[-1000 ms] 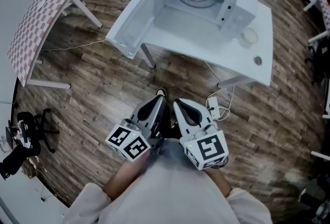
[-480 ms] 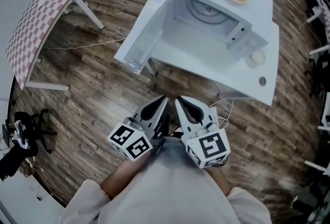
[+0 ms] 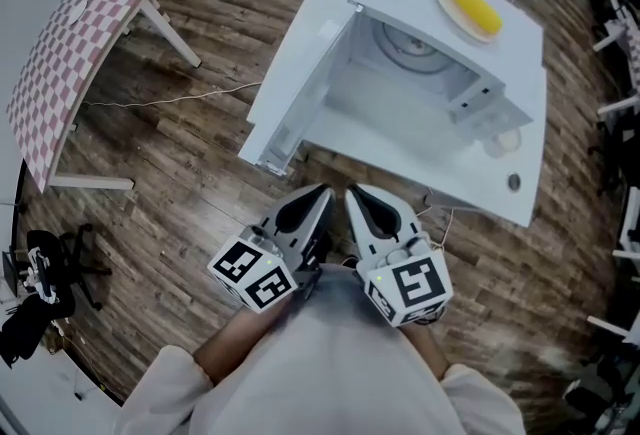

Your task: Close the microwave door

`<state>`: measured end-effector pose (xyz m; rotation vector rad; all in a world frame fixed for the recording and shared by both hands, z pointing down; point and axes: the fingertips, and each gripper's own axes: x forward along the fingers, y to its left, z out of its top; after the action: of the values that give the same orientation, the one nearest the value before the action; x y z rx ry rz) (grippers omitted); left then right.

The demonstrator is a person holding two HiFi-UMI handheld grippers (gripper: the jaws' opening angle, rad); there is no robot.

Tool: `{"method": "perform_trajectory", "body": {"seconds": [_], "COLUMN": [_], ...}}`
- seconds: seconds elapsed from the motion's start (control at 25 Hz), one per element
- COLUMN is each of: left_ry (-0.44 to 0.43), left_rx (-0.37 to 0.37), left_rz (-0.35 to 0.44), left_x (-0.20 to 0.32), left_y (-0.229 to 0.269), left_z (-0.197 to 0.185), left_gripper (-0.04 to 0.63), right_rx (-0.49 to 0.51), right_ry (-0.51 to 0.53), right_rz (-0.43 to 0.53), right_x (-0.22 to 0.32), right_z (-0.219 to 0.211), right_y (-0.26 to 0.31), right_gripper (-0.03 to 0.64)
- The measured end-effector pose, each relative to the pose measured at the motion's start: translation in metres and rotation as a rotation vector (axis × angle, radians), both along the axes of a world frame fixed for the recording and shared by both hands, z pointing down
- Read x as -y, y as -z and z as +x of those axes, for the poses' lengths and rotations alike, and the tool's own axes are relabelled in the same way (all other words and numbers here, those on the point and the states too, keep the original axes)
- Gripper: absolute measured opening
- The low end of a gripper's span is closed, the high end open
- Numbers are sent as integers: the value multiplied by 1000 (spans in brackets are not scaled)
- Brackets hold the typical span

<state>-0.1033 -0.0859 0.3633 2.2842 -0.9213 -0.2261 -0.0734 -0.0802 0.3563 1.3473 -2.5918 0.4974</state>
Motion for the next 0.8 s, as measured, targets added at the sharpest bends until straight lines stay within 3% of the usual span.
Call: {"method": "perform_trajectory", "body": {"seconds": [0.4, 0.8], "left_ry": [-59, 17], "left_rx": [-11, 29], "left_rz": [123, 188], "left_x": [39, 57], "left_y": [35, 46], "left_z": [-29, -74], "left_gripper": [18, 18], "right_rx": [-14, -1], "right_ry": [1, 93], "right_rz": [79, 113], "right_x": [42, 55], "right_z": [-41, -88], "right_y": [28, 36], "right_gripper": [23, 23]}}
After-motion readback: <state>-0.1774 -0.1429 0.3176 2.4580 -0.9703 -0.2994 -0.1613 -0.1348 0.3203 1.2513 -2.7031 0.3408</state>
